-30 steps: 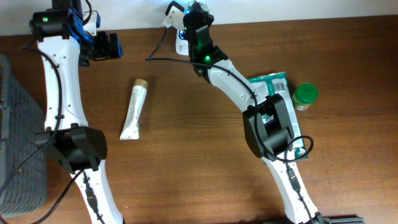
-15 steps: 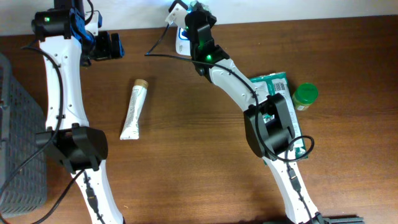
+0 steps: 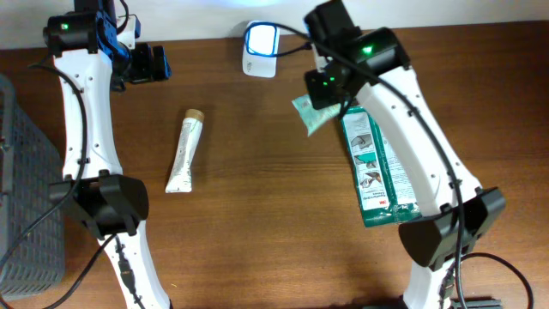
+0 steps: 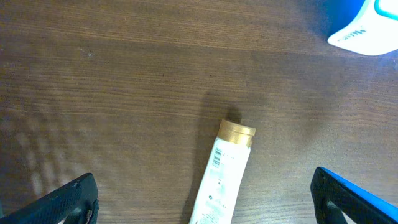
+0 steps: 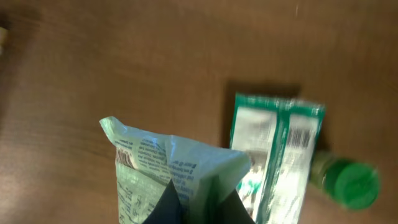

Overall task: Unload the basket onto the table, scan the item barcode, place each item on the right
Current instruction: 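Carry the wipe packet right and drop it on the green packet, then move the right gripper to the cream tube and grasp it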

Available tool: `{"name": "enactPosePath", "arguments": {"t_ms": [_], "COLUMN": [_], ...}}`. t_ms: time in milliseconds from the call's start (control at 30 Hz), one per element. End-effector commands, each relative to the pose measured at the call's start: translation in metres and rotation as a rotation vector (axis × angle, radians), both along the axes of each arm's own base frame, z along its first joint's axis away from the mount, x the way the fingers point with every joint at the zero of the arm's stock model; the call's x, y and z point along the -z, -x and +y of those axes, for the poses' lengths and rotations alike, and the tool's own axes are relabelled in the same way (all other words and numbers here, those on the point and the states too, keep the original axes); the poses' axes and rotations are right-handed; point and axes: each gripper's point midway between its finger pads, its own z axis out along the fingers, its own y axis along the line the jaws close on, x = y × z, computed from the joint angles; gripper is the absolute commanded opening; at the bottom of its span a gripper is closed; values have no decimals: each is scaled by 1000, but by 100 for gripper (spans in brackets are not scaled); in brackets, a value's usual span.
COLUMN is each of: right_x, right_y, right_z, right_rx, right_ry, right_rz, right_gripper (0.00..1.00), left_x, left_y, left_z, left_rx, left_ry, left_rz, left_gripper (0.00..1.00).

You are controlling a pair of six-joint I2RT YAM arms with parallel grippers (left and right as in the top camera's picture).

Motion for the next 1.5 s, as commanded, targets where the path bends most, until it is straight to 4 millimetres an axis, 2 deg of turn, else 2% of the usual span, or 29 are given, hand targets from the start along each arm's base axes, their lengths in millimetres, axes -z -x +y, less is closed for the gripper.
{"name": "enactPosePath", "arguments": {"t_ms": [0, 67, 167, 200, 267, 333, 400, 467, 500, 533, 567, 600, 667, 700, 767, 833, 900, 967, 1033, 1067, 1167, 1267, 1300, 1367, 1400, 1467], "right_x": [29, 51, 84, 87, 90, 90, 90, 87, 80, 72, 69, 65, 64, 68, 86, 102, 122, 152, 176, 185, 203, 219, 221, 222, 224, 217], "right_y": [13, 19, 31, 33, 35, 35, 34, 31, 26, 18, 14, 8, -2, -10, -20, -23, -15, -1, 14, 17, 23, 26, 28, 31, 35, 46], "right_z": [-42, -81, -124, -129, -122, -121, -122, -118, -101, -71, -55, -27, 16, 49, 122, 181, 247, 282, 306, 310, 317, 322, 324, 326, 325, 317], "right_rx": [203, 317, 422, 409, 298, 290, 285, 276, 237, 159, 112, 38, -13, -14, 1, -40, -107, -115, -181, -223, -264, -270, -275, -280, -283, -358], "right_ry": [-60, -77, -79, -83, -175, -178, -169, -195, -289, -417, -458, -472, -487, -504, -570, -635, -690, -668, -642, -615, -583, -579, -578, -575, -572, -593], "right_rz": [156, 239, 335, 347, 375, 374, 372, 361, 349, 327, 310, 273, 224, 196, 170, 144, 107, 107, 102, 85, 79, 91, 94, 98, 118, 195], "right_gripper": [4, 4, 5, 8, 13, 19, 46, 50, 50, 51, 53, 54, 54, 54, 54, 55, 61, 63, 63, 63, 62, 53, 46, 23, 8, 4], "left_x": [-5, -5, -5, -5, -5, -6, -5, -17, -32, -52, -63, -75, -82, -80, -79, -78, -77, -76, -75, -75, -74, -73, -73, -72, -71, -69], "left_y": [0, 0, 0, 0, 0, -1, 0, 0, -1, -3, -3, -1, 3, 4, 9, 8, 9, 10, 12, 12, 13, 15, 15, 15, 16, 18], "left_z": [1, 1, 1, 1, 1, 1, 4, 10, 17, 31, 40, 56, 78, 87, 102, 103, 103, 102, 103, 102, 102, 102, 102, 101, 100, 101], "left_rx": [5, 5, 5, 5, 5, 5, 1, -1, -15, -42, -60, -100, -157, -171, -201, -202, -202, -202, -204, -204, -204, -204, -204, -204, -202, -205], "left_ry": [-4, -4, -4, -4, -4, -4, -14, -45, -48, -55, -59, -62, -48, -30, -33, -33, -33, -32, -33, -32, -31, -30, -30, -29, -28, -27], "left_rz": [-13, -13, -13, -13, -13, -17, -14, -45, -89, -147, -177, -210, -228, -225, -219, -216, -215, -207, -199, -197, -191, -183, -183, -178, -173, -163], "left_gripper": [99, 99, 99, 99, 99, 99, 99, 99, 99, 99, 99, 99, 99, 99, 99, 99, 99, 99, 99, 99, 99, 99, 100, 99, 99, 99]}}
